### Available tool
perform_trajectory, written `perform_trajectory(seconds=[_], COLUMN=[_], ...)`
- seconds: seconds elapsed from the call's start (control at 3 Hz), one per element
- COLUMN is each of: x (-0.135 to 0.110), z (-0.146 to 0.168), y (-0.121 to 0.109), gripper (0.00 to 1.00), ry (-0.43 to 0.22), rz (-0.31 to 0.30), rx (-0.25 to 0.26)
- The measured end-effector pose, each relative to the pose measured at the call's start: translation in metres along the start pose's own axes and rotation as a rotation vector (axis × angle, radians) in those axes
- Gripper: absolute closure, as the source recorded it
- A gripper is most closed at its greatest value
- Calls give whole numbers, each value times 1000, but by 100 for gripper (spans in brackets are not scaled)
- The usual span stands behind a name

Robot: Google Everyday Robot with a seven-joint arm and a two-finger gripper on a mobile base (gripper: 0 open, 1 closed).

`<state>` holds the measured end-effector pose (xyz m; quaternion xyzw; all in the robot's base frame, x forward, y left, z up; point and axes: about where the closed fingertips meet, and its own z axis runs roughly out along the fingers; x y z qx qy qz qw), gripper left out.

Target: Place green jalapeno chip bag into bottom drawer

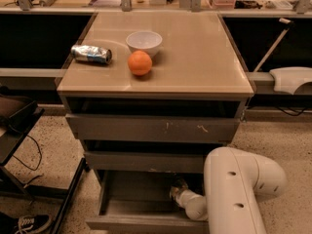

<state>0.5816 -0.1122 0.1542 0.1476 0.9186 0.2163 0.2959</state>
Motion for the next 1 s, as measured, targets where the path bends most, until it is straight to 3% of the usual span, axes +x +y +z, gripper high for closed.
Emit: perform_trajectory(seconds=[0.33,0.67,1.0], x=[0,0,0], z=[0,0,0], y=[0,0,0], gripper=[12,0,0], ry=[0,0,0], rz=[0,0,0], rx=[0,0,0])
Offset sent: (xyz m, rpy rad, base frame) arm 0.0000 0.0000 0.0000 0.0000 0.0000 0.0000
